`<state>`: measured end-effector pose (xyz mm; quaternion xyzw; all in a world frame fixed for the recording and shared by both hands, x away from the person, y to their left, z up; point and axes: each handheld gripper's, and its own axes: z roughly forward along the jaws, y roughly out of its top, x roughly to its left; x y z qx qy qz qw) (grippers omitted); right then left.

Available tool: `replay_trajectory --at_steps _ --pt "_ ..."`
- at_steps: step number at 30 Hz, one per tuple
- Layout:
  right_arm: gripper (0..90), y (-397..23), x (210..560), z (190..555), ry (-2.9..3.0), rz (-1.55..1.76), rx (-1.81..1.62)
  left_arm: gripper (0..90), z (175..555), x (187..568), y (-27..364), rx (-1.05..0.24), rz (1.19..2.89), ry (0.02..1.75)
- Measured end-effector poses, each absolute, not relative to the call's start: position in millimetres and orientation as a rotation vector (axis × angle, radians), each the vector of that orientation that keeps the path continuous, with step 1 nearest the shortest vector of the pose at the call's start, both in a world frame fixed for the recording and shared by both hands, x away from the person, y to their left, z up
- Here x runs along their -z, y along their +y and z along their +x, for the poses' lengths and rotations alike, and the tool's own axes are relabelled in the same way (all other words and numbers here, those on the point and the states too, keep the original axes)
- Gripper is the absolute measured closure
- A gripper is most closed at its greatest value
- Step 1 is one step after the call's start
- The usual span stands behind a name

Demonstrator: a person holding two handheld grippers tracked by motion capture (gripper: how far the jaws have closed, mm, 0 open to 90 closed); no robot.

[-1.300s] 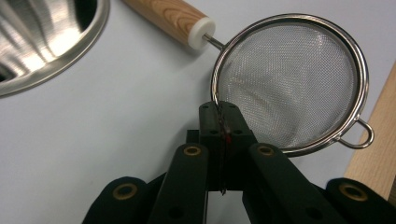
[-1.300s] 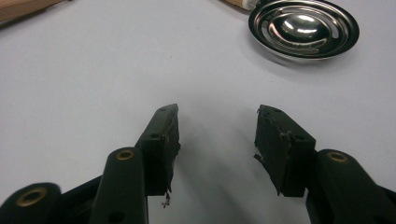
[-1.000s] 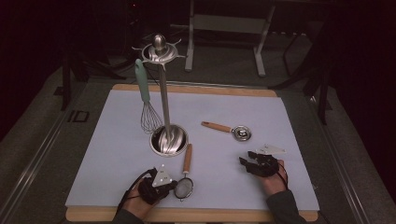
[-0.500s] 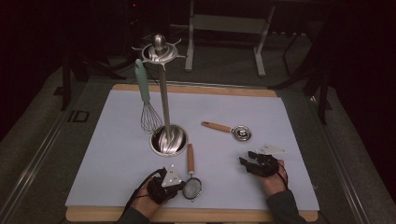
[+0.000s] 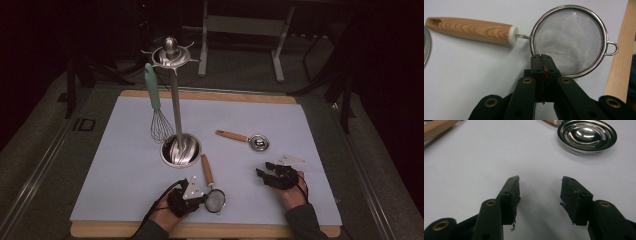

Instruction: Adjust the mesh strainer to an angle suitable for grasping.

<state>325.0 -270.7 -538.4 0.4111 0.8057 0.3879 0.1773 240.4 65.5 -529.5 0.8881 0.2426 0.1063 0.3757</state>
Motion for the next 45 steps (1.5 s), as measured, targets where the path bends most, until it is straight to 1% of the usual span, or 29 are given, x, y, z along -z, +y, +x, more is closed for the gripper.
replay_trajectory --at_steps 15,26,32,38,45 --pt "49.2 -271 538 325 2.281 1.165 -1.098 89.7 247 531 39 -0.260 2.255 0.585" --pt "49.2 -271 538 325 2.283 1.164 -1.100 89.6 253 531 29 -0.252 2.240 0.586" --pt "49.2 -271 538 325 2.283 1.165 -1.101 89.5 253 531 31 -0.259 2.241 0.582" --pt "49.2 -271 539 325 2.284 1.164 -1.100 89.3 253 528 42 -0.284 2.223 0.604" --pt "49.2 -271 539 325 2.285 1.164 -1.100 88.7 260 521 66 -0.338 2.179 0.668"
